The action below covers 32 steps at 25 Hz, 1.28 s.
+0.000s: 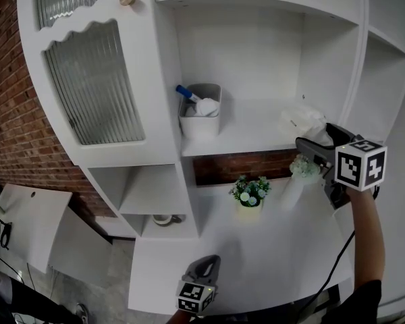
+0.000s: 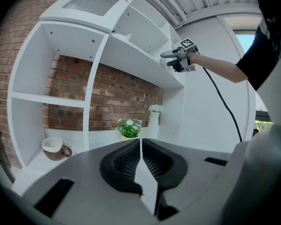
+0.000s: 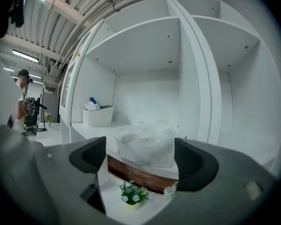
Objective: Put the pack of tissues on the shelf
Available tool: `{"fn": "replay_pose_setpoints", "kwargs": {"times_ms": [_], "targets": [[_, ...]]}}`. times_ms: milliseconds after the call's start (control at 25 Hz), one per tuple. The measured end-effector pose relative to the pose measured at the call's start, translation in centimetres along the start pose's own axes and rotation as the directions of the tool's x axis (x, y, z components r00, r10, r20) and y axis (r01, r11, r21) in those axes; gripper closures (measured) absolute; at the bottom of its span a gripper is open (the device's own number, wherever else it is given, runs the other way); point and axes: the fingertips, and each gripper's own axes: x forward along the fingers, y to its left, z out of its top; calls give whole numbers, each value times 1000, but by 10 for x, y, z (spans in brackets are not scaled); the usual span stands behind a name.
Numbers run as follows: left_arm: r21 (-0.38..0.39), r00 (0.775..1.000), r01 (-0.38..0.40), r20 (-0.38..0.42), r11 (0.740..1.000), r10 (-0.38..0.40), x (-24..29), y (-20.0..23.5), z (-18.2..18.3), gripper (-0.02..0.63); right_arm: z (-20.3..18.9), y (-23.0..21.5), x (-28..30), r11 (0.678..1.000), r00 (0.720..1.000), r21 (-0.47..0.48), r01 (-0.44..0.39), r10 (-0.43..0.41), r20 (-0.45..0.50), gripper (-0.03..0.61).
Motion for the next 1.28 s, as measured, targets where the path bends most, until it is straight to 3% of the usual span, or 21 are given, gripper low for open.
{"fn": "replay_pose_setpoints", "kwargs": {"times_ms": [440,760,880,1080,1280], "targets": [[18,999,17,30,1000,-17,-4,-11,12,595,-4,21,-28,999,997,19,-49,47,59,137],[32,999,23,34,999,-24,-11,-18,11,595,-24,53,-51,997,995,-34,-64,66,71,137],[41,997,33,71,999,-35,-15,-23,22,595,-27,61,-60,997,995,-57,-54,59,83,137],[43,995,33,91,999,-37,-22,-27,31,595,-32,73,-73,996,990,2,-85,84,116,137],[13,994,34,105,999,-35,-27,-26,31,595,-38,72,-82,998,988,27,-55,51,149,137]]}}
